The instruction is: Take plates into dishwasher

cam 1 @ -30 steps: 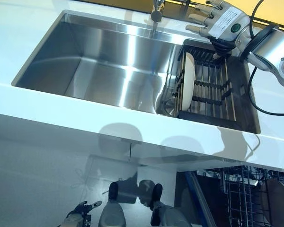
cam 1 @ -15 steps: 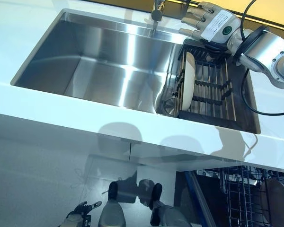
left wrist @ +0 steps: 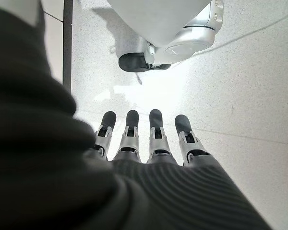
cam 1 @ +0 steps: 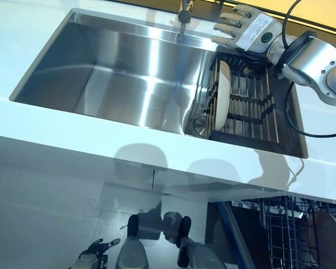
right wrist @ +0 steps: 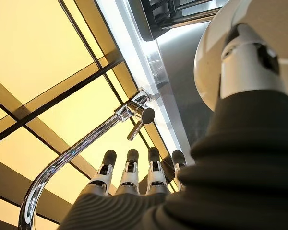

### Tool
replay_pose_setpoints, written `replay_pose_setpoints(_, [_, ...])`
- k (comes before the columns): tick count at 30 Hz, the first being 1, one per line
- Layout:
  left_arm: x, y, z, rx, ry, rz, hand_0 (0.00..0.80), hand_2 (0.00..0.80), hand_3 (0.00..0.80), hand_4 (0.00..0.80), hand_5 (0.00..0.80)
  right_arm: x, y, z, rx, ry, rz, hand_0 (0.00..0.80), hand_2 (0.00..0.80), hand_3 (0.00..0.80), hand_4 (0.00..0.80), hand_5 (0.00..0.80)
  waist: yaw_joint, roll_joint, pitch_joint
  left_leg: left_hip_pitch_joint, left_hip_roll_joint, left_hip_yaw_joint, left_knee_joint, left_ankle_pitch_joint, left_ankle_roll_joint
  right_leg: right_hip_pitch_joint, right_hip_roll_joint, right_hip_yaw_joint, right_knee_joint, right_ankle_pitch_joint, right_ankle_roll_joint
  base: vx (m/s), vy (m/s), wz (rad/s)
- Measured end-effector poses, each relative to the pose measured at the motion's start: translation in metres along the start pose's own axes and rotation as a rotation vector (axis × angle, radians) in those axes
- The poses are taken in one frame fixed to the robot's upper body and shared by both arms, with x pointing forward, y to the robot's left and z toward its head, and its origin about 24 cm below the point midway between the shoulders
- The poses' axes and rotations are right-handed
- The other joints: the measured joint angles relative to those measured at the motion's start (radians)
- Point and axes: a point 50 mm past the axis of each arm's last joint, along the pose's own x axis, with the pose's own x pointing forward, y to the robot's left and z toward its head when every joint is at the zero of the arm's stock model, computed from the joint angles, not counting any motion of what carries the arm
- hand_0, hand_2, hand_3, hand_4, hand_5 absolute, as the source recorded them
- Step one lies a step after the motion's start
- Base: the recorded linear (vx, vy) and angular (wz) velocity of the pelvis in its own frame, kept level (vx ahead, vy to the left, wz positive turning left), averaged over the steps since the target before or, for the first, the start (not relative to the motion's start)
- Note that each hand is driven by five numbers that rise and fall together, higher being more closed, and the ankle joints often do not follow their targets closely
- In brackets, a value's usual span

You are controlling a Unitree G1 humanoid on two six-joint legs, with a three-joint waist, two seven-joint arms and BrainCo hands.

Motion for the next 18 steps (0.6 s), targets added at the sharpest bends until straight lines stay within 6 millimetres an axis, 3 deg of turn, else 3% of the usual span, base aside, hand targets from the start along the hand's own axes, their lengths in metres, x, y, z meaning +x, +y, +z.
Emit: replay_pose_setpoints(18, [0.000,0.001,0.002,-0.028,-0.012,0.005,0.000,0.000,0.000,0.000,0.000,0.006,-0.006,0.014,0.007,-0.066,0.010,0.000,0.000,0.000,0.000,0.000,-0.001,0.003,0.002,-0.009,0.000,0.003,0.001,0.000,0.000,-0.010,0.000,0.001,0.000,0.000,0.000,0.000,0.000,0.00])
